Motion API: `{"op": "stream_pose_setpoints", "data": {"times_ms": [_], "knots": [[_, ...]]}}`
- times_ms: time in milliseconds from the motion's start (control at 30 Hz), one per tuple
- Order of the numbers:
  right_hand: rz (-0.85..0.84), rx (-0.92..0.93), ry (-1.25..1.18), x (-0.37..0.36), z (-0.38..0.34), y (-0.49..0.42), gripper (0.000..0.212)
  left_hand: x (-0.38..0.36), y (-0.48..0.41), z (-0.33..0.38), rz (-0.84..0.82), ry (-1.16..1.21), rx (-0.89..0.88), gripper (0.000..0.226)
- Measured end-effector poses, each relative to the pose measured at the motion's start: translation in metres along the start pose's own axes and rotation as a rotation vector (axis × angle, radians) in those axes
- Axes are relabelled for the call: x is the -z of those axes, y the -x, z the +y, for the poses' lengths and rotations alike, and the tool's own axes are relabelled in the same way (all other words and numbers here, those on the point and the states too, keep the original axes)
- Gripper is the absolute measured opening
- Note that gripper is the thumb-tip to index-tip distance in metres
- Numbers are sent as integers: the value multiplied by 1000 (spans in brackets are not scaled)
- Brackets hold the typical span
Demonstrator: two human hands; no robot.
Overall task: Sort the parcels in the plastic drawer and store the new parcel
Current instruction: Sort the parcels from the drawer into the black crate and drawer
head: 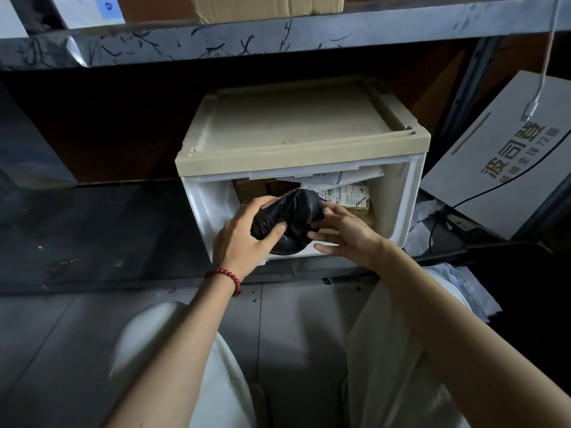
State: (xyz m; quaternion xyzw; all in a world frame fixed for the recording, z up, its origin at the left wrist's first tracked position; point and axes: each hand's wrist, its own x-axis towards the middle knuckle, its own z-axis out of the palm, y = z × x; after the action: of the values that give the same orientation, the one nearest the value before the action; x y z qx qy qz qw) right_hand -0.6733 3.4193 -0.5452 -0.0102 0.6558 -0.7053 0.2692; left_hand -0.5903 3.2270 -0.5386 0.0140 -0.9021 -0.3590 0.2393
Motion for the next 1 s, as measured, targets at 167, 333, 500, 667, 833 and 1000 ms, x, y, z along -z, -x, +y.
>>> {"op": "stream_pose_setpoints", "data": {"times_ms": [167,333,500,667,833,1000], "knots": [[39,214,361,1,1,2,36,3,-1,-2,-27,52,107,43],[62,350,551,3,5,-2,68,1,-3,-3,-81,139,176,43],[33,361,643,1,0,6,89,-1,-5,-3,-133,204,170,37],[-31,301,743,2,-6,14,72,1,-10,3,-219,166,138,47],[15,344,792,21,-20,27,61,1,-19,21,-355,-34,130,59],[197,383,653,61,-34,54,59,-25,-35,62,-302,163,139,58]]}}
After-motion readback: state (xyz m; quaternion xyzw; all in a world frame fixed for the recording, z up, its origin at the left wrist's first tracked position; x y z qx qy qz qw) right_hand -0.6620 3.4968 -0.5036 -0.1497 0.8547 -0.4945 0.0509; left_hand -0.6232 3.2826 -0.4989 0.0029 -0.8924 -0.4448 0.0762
